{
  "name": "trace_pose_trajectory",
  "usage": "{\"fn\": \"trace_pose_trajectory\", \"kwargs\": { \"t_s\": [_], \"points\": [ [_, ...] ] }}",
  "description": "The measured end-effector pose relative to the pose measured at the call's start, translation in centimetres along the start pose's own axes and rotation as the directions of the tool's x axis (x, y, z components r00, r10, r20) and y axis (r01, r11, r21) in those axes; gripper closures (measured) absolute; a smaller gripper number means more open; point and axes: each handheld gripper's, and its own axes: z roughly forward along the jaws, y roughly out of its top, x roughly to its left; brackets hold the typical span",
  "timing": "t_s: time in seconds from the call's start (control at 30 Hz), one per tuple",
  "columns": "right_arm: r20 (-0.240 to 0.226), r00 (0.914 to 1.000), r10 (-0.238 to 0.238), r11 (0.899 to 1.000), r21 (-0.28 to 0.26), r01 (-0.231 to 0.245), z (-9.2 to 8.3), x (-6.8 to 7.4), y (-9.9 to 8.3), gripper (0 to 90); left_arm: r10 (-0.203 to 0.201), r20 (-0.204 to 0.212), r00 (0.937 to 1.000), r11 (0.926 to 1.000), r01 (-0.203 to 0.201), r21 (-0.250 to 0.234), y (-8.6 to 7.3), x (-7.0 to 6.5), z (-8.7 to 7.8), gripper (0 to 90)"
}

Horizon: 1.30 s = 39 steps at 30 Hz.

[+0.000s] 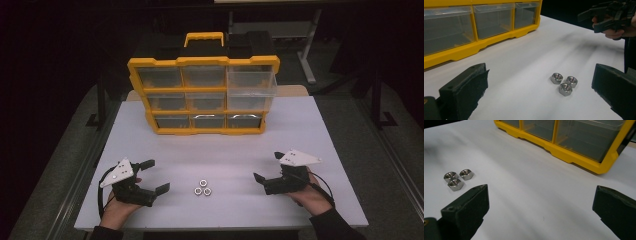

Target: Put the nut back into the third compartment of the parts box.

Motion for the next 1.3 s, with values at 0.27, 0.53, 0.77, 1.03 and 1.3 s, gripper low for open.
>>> {"fn": "trace_pose_trajectory", "kwargs": {
  "t_s": [0.27, 0.53, 0.77, 1.03, 1.3],
  "points": [
    [0.003, 1.0000, 0.005, 1.000, -0.005, -0.005, -1.4, -0.4, -1.0, 0.3, 0.001, -0.001, 1.0000, 1.0000, -0.001, -0.001, 0.0, -0.1, 0.0, 0.0],
    [0.002, 0.9996, 0.029, 0.999, -0.034, -0.029, -2.2, -0.7, -1.7, 0.3, -0.005, -0.002, 1.0000, 1.0000, 0.005, -0.002, 0.0, -0.1, 0.0, 0.0],
    [0.004, 0.9996, 0.027, 0.999, -0.044, -0.027, -2.8, -1.0, -2.5, 0.3, -0.006, 0.003, 1.0000, 1.0000, 0.006, 0.006, 0.0, -0.1, 0.1, 0.0],
    [-0.015, 0.9996, 0.026, 0.998, -0.050, -0.026, -2.9, -0.8, -3.2, 0.3, -0.007, 0.021, 0.9998, 0.9999, 0.007, 0.015, 0.2, -0.4, 0.3, 0.0],
    [-0.035, 0.9994, -0.002, 0.998, -0.066, -0.001, -2.5, -0.7, -3.1, 0.3, 0.001, 0.067, 0.9977, 0.9996, -0.003, 0.028, 0.8, -0.8, 0.4, 0.0]
  ]
}}
